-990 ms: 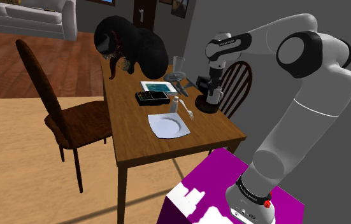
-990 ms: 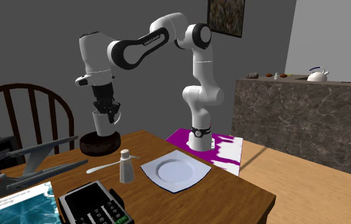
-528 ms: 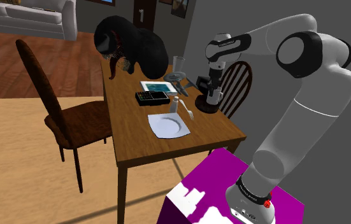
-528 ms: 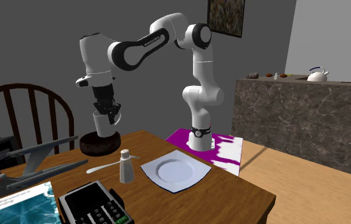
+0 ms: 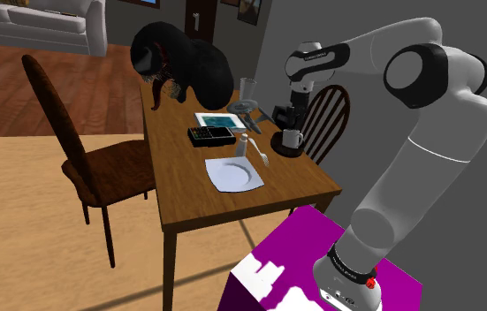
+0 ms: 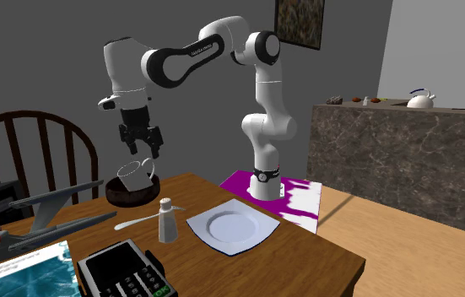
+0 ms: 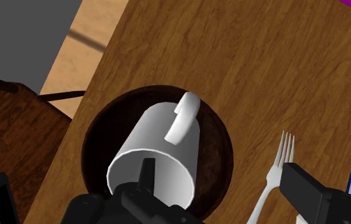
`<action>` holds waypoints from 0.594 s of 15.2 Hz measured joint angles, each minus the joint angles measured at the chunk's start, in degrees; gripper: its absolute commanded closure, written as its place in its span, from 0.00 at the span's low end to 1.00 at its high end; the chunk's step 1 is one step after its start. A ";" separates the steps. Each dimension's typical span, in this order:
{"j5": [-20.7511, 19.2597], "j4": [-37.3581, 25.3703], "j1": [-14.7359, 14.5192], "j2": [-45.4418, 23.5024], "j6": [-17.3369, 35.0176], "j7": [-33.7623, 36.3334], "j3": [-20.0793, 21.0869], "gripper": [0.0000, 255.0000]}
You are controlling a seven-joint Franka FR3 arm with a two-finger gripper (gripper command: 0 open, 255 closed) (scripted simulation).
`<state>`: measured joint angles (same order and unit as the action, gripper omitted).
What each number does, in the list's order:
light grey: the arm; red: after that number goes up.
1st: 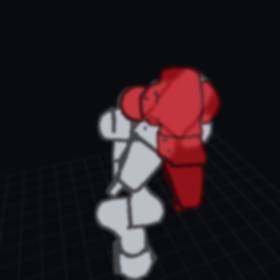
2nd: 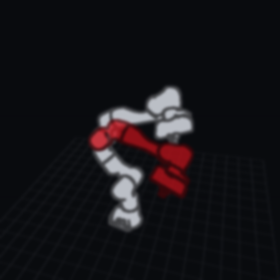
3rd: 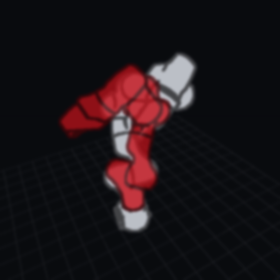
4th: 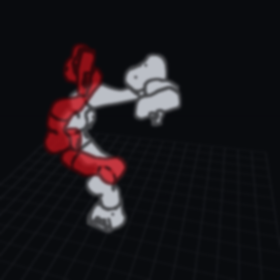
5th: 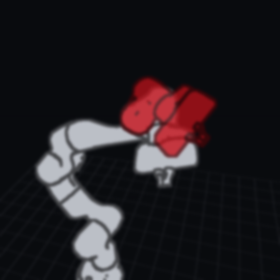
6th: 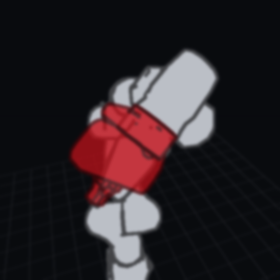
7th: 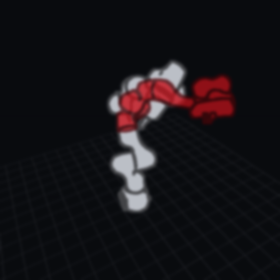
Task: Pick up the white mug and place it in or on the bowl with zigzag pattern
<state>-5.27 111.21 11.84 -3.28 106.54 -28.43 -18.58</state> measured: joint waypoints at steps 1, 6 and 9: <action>-0.08 -1.36 0.01 0.39 -1.70 -0.15 -0.02 0.00; 0.05 -4.48 -0.20 0.34 -4.85 -0.05 0.17 0.00; 0.06 -4.59 -0.21 0.33 -4.96 -0.05 0.17 0.00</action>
